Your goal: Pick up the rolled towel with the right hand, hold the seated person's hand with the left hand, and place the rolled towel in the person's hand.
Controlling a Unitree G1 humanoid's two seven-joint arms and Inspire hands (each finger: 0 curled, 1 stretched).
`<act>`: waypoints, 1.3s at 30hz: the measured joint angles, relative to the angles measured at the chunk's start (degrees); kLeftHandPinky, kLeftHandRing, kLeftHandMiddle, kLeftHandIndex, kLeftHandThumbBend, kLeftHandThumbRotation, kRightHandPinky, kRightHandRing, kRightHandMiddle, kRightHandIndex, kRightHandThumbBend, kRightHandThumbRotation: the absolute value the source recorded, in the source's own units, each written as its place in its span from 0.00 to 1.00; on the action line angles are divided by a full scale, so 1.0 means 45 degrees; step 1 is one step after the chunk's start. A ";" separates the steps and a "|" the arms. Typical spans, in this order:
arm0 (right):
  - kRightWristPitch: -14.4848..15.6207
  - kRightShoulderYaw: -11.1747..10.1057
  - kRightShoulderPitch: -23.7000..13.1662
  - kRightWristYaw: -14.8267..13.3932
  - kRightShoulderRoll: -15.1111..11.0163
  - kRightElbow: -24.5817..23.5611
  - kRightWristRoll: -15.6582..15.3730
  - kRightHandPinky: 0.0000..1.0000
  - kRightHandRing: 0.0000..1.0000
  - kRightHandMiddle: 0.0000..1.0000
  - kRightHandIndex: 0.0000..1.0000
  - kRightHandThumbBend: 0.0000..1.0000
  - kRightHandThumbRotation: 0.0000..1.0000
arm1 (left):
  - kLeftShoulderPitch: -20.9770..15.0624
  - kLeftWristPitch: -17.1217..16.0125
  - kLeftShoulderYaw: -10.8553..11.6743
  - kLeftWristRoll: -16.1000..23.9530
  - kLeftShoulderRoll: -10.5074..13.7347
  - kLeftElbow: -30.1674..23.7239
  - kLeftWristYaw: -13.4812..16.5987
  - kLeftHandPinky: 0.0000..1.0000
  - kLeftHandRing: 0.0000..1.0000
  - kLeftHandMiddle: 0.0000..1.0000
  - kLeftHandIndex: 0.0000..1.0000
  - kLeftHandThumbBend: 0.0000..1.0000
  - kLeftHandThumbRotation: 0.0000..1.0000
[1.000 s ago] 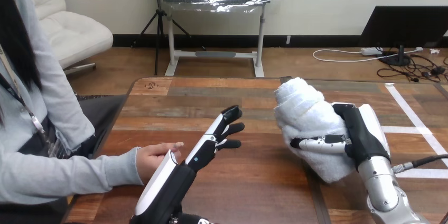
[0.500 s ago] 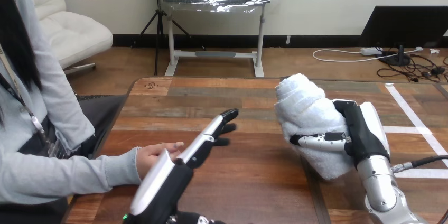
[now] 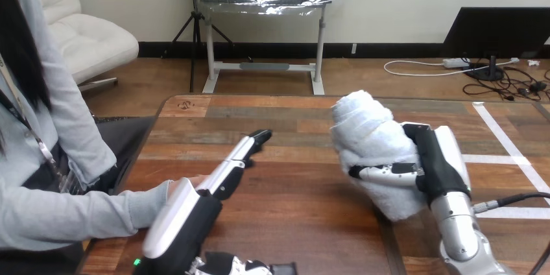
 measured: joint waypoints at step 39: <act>-0.0247 -0.0204 0.0031 -0.0146 0.0098 0.0000 0.0032 0.26 0.30 0.39 0.44 0.84 0.03 | -0.0616 0.2571 0.0425 0.1126 0.3641 -0.0057 0.2447 0.91 0.95 0.97 0.97 1.00 0.30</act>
